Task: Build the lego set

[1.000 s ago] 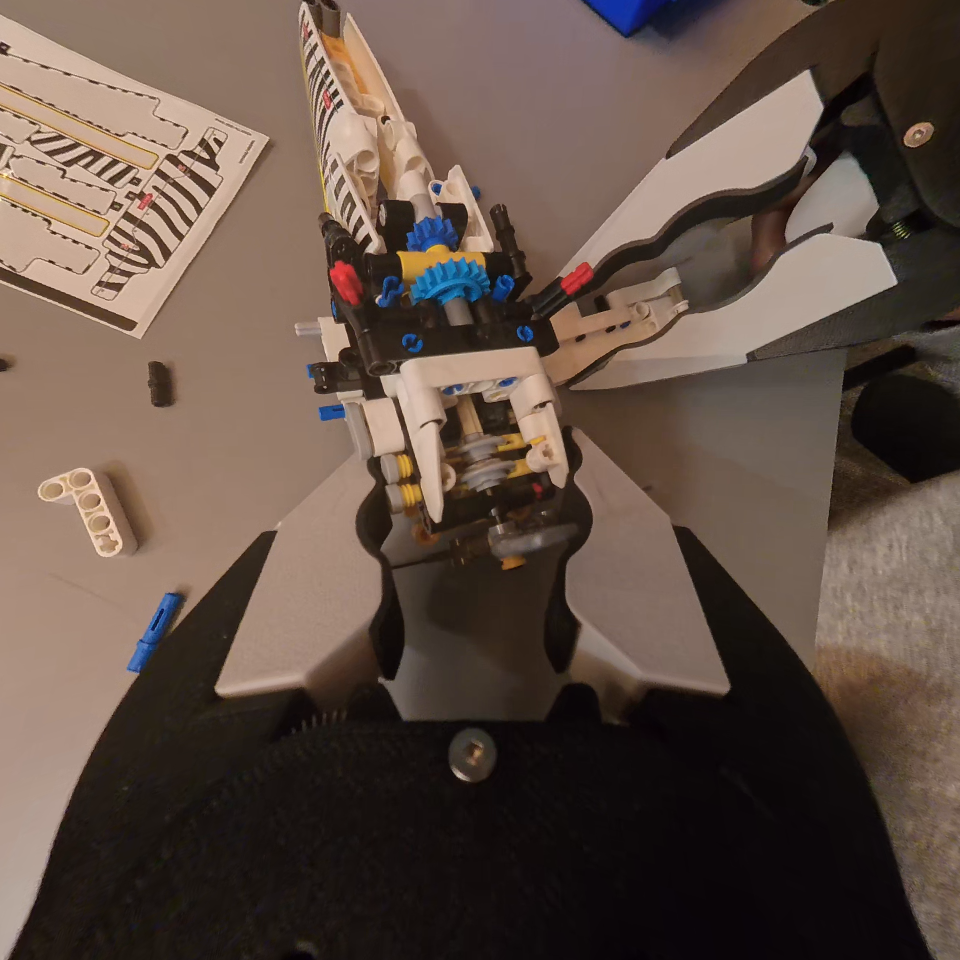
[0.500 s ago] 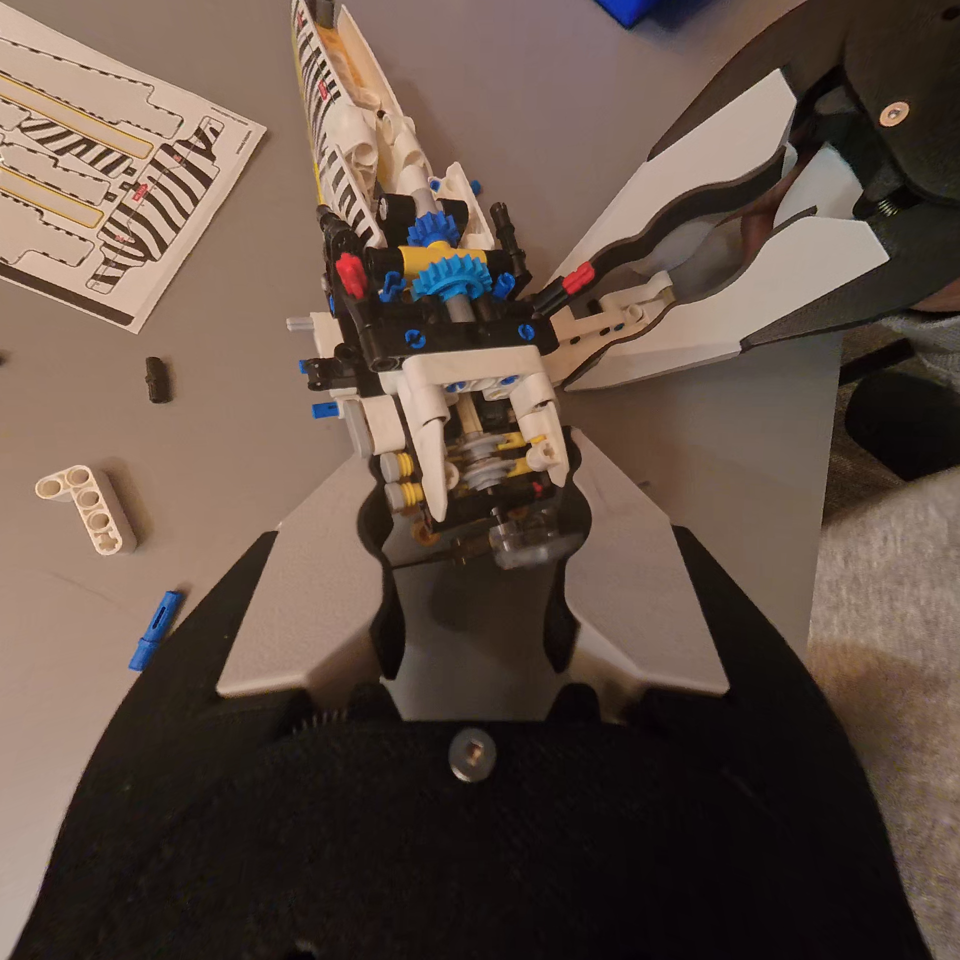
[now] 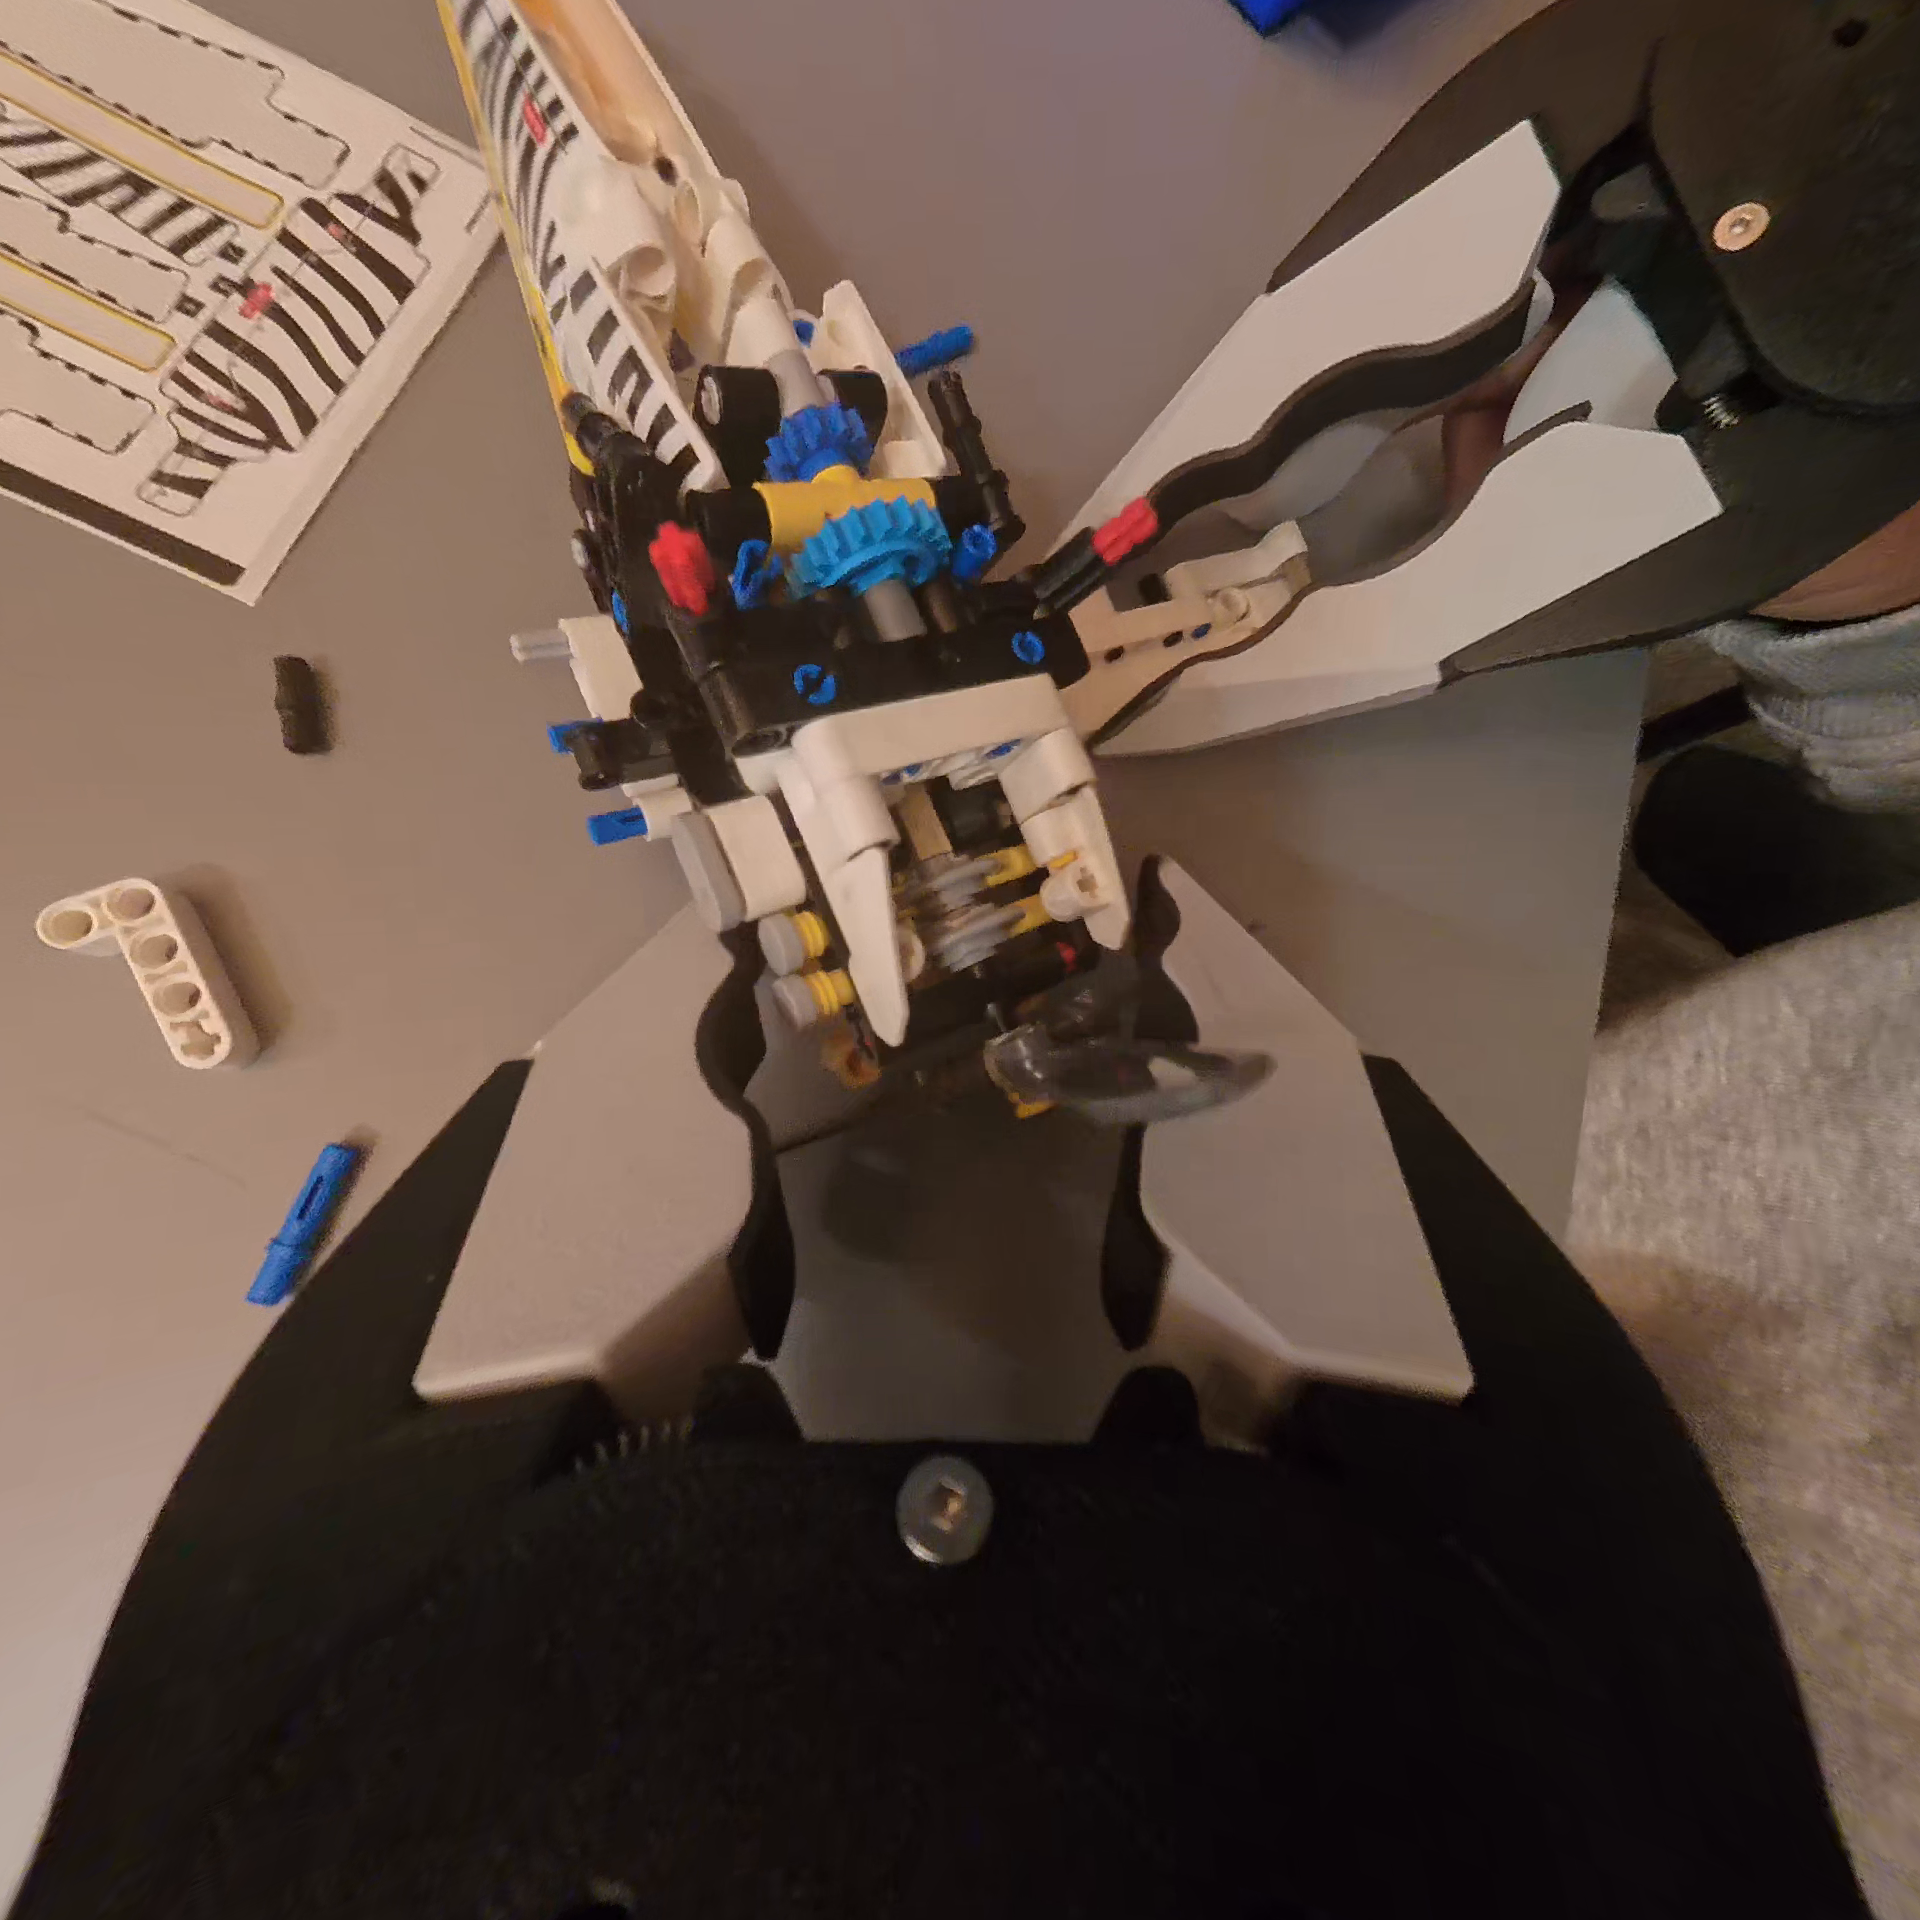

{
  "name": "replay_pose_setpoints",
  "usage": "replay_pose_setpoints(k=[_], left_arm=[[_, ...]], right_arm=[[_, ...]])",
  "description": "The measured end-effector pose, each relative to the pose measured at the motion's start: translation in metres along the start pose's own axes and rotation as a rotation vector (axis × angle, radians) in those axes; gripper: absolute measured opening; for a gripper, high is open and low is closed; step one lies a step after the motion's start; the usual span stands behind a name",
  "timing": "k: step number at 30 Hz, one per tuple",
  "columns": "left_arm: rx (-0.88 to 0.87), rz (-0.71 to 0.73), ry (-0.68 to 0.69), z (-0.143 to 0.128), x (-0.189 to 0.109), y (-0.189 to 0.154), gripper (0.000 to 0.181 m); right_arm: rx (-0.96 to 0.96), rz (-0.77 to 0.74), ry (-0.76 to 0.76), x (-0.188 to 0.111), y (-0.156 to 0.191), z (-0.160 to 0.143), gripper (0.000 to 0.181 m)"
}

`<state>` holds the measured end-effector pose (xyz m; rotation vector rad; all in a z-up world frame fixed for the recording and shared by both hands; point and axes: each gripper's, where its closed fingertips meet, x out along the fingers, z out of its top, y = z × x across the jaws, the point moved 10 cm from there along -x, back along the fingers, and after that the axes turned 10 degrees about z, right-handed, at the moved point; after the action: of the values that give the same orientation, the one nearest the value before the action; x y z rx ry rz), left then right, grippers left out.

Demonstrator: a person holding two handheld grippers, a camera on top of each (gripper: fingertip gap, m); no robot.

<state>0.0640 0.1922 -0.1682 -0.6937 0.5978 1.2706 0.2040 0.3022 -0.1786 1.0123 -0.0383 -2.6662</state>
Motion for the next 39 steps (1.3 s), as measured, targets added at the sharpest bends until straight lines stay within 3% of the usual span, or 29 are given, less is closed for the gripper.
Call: replay_pose_setpoints(k=[3,9,16,21,24,26,28,31,39], left_arm=[[-0.04,-0.024,-0.016,0.0,-0.007,0.001,0.082],[-0.065,0.08,-0.058,0.01,-0.005,0.002,0.103],[0.038,0.225,0.015,0.017,-0.002,-0.007,0.104],[0.007,0.315,-0.059,0.026,-0.02,-0.016,0.106],[0.032,0.347,-0.001,0.031,-0.007,-0.024,0.109],[0.061,0.397,0.078,0.033,0.001,-0.023,0.107],[0.081,0.406,0.135,0.034,0.005,-0.021,0.089],[0.1,0.438,0.17,0.031,0.005,-0.017,0.078],[0.054,0.389,0.186,0.029,0.005,-0.008,0.077]], right_arm=[[-0.004,-0.002,0.001,0.0,0.0,0.0,0.031],[-0.009,-0.009,0.001,0.001,0.0,0.001,0.031],[0.001,-0.023,0.0,0.0,-0.003,0.001,0.032],[0.002,-0.032,0.0,0.001,-0.002,0.001,0.032],[0.008,-0.041,-0.001,0.002,0.0,0.002,0.032],[0.009,-0.048,-0.002,0.003,0.001,0.002,0.032],[0.01,-0.052,-0.002,0.003,0.004,0.002,0.032],[-0.006,-0.062,-0.002,0.005,0.008,0.003,0.032],[-0.044,-0.11,-0.02,0.002,0.008,0.004,0.032]])
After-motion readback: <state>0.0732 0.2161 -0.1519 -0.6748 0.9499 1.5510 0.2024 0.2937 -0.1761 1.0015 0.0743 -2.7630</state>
